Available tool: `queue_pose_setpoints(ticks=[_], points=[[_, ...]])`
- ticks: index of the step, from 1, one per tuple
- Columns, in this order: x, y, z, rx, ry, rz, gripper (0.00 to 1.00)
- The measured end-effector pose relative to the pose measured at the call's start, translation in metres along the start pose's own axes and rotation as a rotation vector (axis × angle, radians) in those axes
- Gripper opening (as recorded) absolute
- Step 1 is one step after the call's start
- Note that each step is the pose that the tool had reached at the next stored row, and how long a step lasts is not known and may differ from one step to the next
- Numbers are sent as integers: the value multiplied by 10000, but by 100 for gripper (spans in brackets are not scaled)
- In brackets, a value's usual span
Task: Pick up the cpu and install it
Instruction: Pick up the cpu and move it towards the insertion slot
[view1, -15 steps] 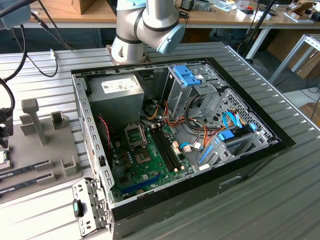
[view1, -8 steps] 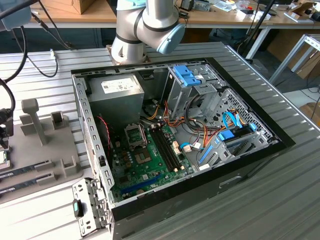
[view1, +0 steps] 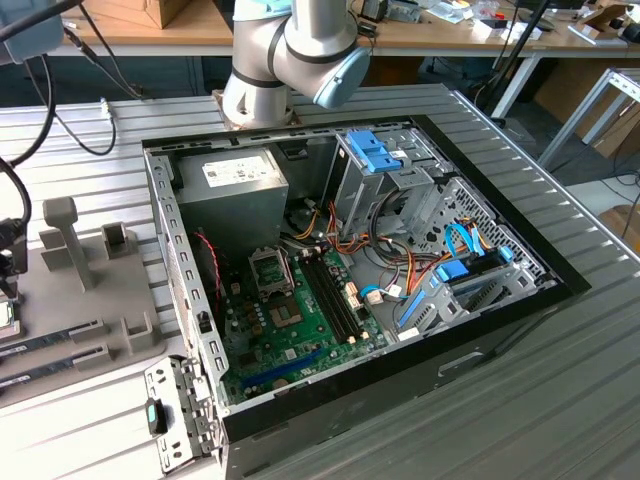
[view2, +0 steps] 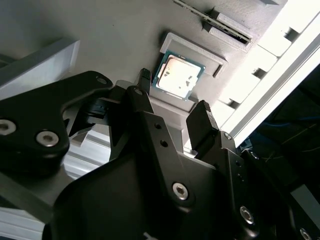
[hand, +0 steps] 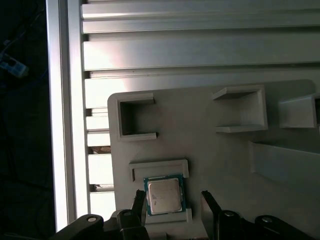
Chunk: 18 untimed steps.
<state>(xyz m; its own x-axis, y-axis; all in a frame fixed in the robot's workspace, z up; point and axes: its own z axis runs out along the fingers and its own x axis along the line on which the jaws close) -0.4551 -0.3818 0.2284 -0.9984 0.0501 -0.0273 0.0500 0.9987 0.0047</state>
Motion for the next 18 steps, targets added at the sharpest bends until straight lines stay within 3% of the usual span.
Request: queue_pose_setpoints(ticks=[18], points=[[1, 0, 52, 2, 0, 0, 56]])
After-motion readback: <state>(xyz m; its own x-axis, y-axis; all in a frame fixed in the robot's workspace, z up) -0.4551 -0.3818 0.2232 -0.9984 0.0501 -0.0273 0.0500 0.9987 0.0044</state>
